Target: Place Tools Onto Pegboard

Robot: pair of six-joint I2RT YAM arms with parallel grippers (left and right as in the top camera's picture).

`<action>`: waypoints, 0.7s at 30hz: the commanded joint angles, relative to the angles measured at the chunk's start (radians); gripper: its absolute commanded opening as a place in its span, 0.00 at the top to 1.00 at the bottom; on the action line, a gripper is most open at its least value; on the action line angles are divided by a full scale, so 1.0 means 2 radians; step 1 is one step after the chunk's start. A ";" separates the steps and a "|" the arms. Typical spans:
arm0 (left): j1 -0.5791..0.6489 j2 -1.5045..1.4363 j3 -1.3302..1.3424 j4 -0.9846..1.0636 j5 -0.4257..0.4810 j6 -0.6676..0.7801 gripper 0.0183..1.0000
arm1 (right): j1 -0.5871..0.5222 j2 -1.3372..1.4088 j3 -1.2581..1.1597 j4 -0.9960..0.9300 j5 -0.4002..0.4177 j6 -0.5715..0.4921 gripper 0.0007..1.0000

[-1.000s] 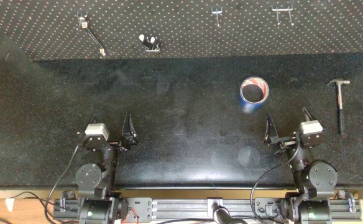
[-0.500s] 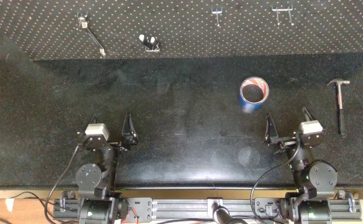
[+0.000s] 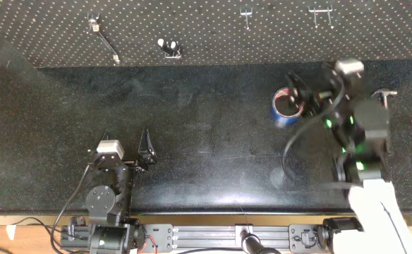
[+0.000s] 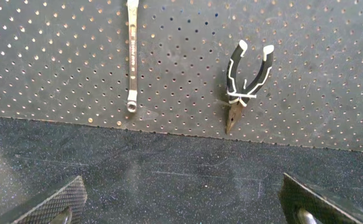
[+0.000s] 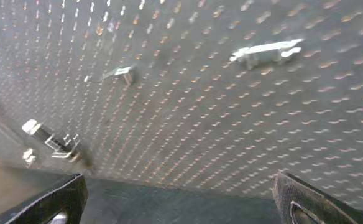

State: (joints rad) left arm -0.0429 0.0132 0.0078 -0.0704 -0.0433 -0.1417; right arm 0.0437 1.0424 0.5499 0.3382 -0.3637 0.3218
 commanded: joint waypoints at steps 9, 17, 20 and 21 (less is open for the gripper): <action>-0.002 -0.005 -0.001 -0.003 0.002 0.006 0.00 | 0.050 0.261 0.258 -0.387 0.012 -0.011 0.02; -0.002 -0.005 -0.001 -0.003 0.002 0.006 0.00 | 0.089 0.313 0.335 -0.536 0.130 0.011 0.02; -0.002 -0.005 -0.001 -0.003 0.002 0.006 0.00 | 0.109 0.349 0.370 -0.568 0.154 0.013 0.02; -0.002 -0.005 -0.001 -0.003 0.002 0.006 0.00 | 0.114 0.360 0.377 -0.569 0.154 0.013 0.02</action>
State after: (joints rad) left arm -0.0429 0.0109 0.0078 -0.0700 -0.0433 -0.1417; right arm 0.2466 1.7168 1.2549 -0.7918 -0.1020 0.3325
